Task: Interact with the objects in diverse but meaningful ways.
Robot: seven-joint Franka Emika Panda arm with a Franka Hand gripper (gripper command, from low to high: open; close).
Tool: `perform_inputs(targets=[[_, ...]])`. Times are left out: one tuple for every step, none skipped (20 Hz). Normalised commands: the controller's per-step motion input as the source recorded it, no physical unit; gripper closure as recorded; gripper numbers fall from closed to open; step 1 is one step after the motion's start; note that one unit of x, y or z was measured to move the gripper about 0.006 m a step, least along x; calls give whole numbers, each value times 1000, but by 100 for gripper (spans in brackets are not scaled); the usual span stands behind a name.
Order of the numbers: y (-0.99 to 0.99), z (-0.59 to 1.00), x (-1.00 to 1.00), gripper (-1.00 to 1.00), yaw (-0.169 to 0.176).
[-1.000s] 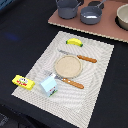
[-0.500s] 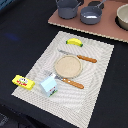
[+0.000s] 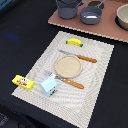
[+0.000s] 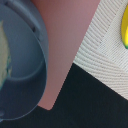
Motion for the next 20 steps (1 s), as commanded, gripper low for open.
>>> perform_inputs(targets=[[-309,-137,-551,-100,-29],[-334,-160,-606,-100,-34],[-300,-171,-580,-100,-36],[-309,-166,-551,-100,-36],[-323,-203,-523,-100,-35],[-314,-209,-526,-100,-34],[-320,-214,-531,-100,-32],[-331,-229,-531,-100,-30],[-289,-217,-514,-100,-26],[-269,-217,-511,-100,-17],[-269,-251,-520,-100,-12],[-297,-271,-563,-100,-11],[-303,-334,-591,-100,-6],[-326,-363,-637,-100,-5],[-363,-426,-700,-100,-2],[-357,-457,-731,-100,0],[-340,-471,-769,-100,0],[-314,-466,-777,-100,0],[-277,-446,-777,-100,0],[-220,-449,-800,-100,0]])
